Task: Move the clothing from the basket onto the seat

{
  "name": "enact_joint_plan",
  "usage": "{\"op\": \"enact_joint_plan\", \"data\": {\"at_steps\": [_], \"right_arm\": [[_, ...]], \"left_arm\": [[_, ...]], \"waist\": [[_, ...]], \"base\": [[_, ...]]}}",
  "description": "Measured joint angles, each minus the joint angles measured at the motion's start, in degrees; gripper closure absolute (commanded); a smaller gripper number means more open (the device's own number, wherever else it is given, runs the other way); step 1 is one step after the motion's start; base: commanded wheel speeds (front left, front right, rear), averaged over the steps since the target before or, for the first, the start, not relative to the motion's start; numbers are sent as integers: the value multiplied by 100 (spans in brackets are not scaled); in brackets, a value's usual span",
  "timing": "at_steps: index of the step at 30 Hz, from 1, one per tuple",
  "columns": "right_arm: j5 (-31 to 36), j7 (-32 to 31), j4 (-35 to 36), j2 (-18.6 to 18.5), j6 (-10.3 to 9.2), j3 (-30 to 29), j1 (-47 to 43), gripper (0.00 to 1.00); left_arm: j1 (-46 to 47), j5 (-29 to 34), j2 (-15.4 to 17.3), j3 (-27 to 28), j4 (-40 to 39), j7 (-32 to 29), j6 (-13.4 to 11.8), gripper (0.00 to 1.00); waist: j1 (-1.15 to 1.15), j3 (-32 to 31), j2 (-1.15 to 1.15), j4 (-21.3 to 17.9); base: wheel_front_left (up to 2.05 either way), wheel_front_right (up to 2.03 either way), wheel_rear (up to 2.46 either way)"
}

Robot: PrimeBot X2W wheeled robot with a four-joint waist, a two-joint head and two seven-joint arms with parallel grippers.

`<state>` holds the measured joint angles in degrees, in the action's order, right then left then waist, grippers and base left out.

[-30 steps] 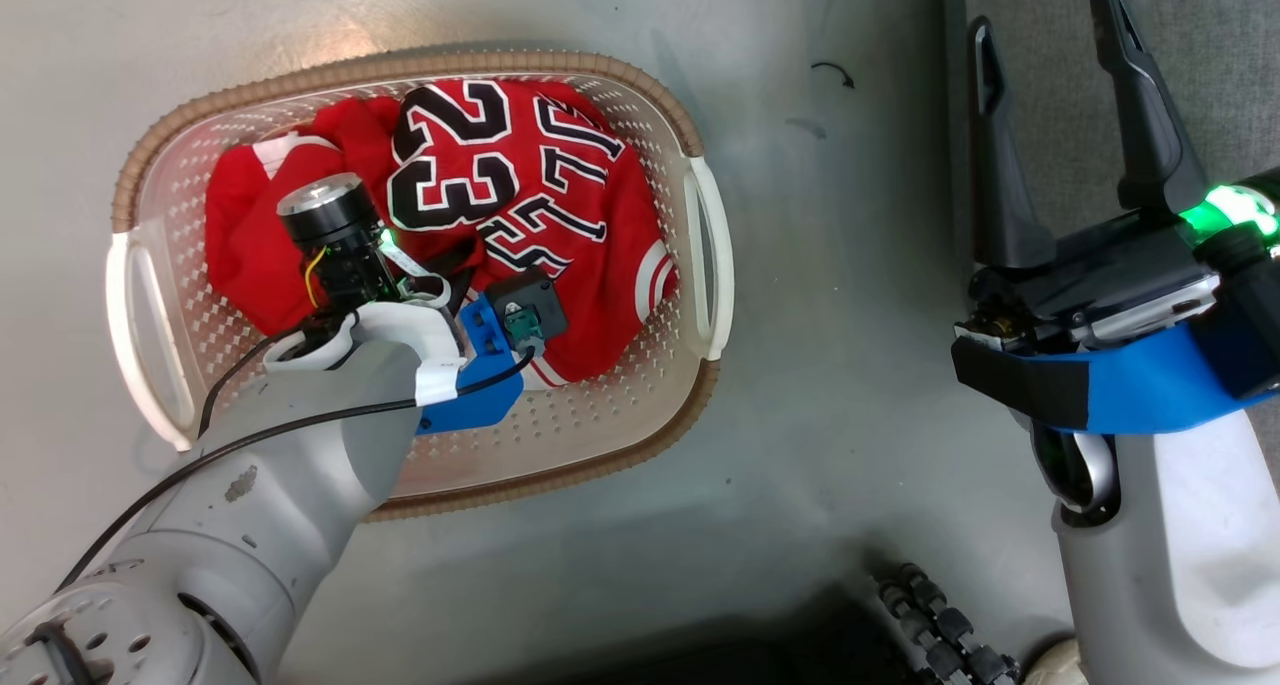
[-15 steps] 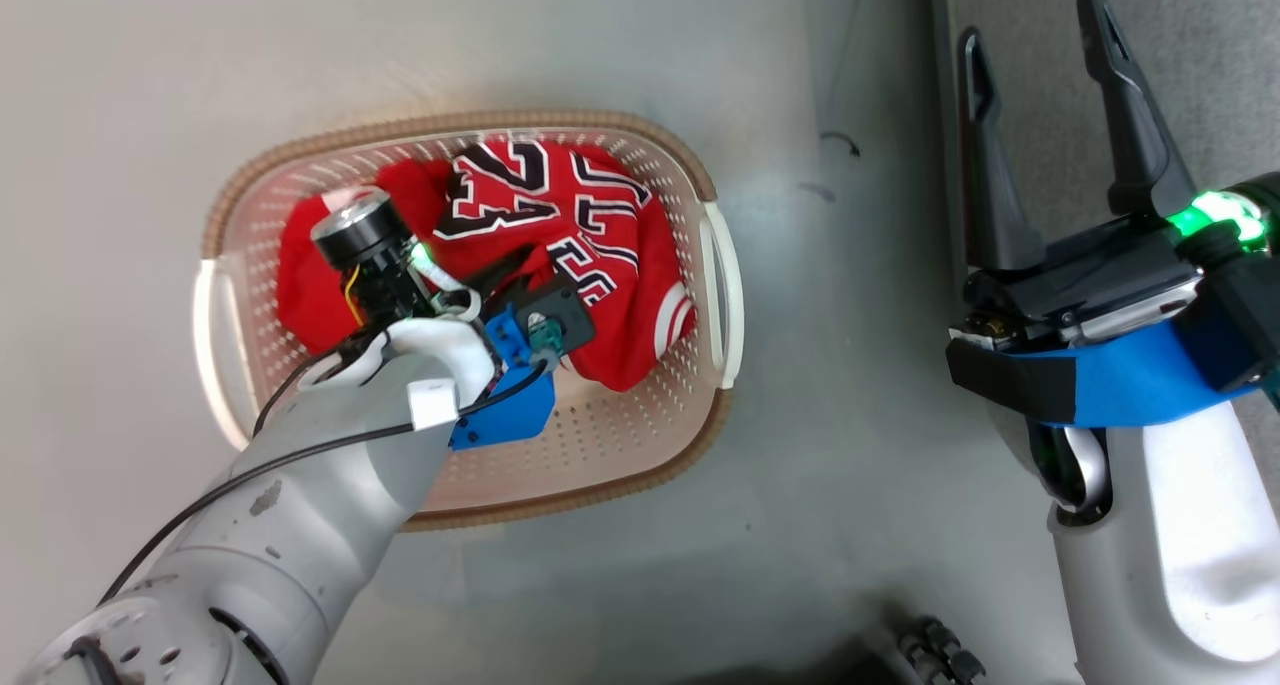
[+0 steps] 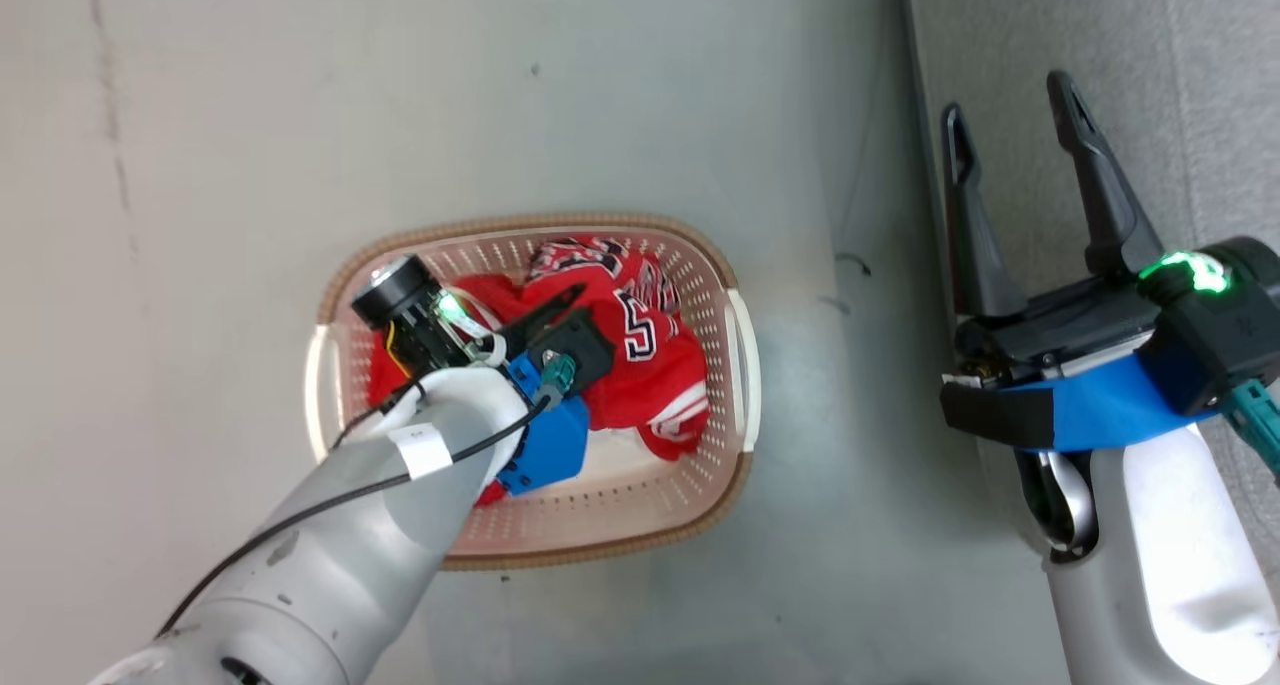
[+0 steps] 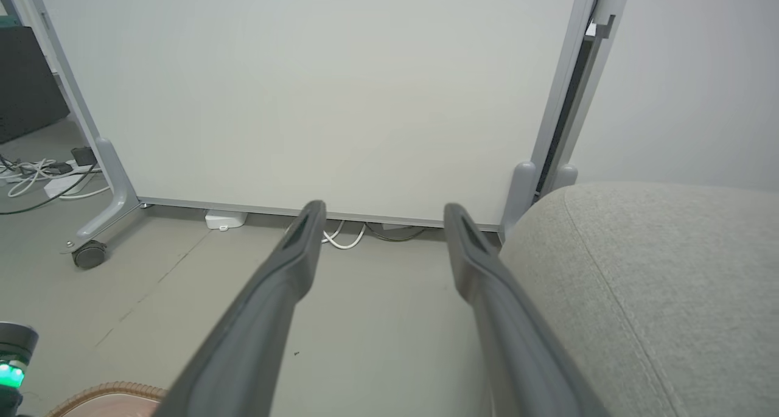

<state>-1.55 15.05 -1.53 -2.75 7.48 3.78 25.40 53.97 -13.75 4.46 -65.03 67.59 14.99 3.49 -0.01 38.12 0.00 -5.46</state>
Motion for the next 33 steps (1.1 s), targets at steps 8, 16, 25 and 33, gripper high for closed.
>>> {"op": "enact_joint_plan", "data": {"at_steps": [8,16,25,33], "right_arm": [[1,1,-163,-1,0,-63,-327,0],[-18,0,-316,0,0,-90,-649,0],[-58,0,-441,0,0,-178,-1015,0],[-102,1,-487,0,0,-204,-1216,0]], "left_arm": [[-515,-274,167,415,-683,0,-109,100],[-879,-444,389,1003,-1390,0,-125,100],[-1184,-430,548,1646,-2126,0,-98,100],[-1259,-287,547,2189,-2963,0,10,100]], "waist": [[0,-745,0,159],[-1,-1486,0,321],[0,-2198,0,516],[0,-2639,0,665]], "base": [[0,0,0],[0,0,0],[0,0,0],[0,0,0]]}}
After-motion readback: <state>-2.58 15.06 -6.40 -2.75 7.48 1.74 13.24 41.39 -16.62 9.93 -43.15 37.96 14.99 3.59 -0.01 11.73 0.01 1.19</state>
